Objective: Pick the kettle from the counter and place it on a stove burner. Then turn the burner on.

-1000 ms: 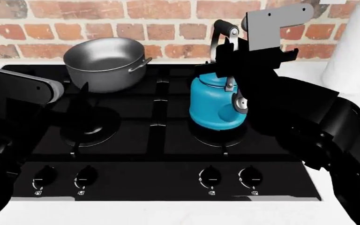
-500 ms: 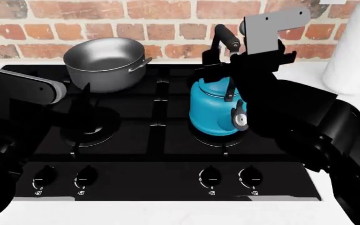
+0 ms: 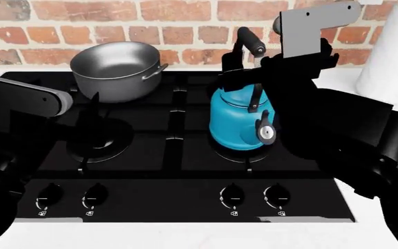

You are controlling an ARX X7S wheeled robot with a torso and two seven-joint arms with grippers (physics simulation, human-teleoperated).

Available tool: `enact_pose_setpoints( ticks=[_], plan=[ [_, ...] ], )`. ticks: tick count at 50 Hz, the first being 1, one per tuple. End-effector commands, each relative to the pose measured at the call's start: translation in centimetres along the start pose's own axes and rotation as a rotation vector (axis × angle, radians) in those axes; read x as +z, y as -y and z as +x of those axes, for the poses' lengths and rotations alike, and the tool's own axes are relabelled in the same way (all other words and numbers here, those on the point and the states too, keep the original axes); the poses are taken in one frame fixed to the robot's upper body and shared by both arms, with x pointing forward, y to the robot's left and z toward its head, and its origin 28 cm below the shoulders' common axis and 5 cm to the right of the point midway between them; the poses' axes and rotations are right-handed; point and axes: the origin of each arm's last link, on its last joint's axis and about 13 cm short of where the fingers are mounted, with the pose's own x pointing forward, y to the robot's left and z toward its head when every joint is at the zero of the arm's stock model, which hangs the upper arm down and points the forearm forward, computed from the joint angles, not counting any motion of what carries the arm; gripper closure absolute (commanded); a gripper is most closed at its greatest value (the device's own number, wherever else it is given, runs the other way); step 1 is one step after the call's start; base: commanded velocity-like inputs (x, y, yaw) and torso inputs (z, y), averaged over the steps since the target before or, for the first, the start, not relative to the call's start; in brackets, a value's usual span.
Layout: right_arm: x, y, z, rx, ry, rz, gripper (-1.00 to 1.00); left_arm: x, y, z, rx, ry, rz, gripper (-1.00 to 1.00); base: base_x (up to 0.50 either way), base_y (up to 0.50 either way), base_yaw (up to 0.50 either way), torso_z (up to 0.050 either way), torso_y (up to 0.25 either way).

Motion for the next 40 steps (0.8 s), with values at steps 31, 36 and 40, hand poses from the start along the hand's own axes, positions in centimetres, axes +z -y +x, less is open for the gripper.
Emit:
enact_pose_setpoints(
  ticks=[31, 36, 40],
  plan=[
    [0.7, 1.5, -13.3, -0.034, -0.038, 0.029, -1.0, 0.0, 0.1, -0.2, 0.002, 0.006, -0.001, -1.0, 0.0, 0.0, 0.0, 0.0, 0.0],
    [0.2, 1.4, -14.9, -0.027, -0.098, 0.028, -1.0, 0.1, 0.2, -0.3, 0.002, 0.006, 0.001, -1.0, 0.0, 0.0, 0.0, 0.0, 0.0],
    [0.1, 1.4, -15.9, -0.024, -0.127, 0.055, -1.0, 0.1, 0.1, -0.4, 0.007, 0.008, -0.001, -1.0, 0.0, 0.0, 0.0, 0.0, 0.0]
  ],
)
